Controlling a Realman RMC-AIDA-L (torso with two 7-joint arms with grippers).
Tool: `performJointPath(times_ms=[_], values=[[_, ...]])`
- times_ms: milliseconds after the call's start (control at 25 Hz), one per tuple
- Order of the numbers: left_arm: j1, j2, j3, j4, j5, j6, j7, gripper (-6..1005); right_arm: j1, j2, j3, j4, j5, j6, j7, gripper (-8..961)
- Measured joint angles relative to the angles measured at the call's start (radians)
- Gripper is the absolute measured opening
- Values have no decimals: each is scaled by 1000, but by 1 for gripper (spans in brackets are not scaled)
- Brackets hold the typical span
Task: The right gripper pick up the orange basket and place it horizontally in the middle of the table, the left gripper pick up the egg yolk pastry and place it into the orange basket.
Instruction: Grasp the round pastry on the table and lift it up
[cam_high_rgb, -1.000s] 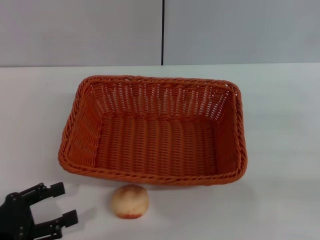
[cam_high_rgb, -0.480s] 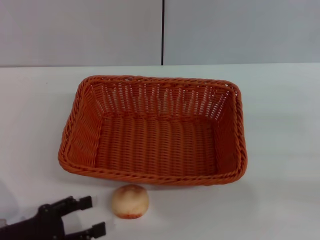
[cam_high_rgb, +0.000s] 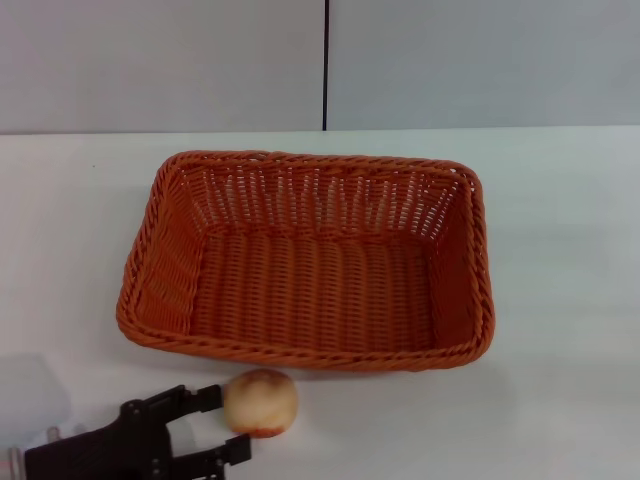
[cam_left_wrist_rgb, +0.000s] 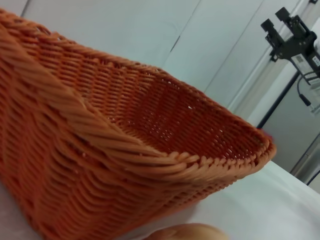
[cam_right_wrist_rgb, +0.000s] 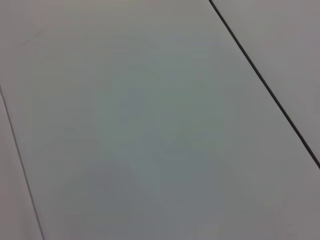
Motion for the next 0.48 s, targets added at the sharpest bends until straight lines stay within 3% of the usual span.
performJointPath(times_ms=[480], values=[[-54, 1, 2, 82, -4, 59, 28, 822, -5, -1, 9, 2, 1, -12, 0, 616]])
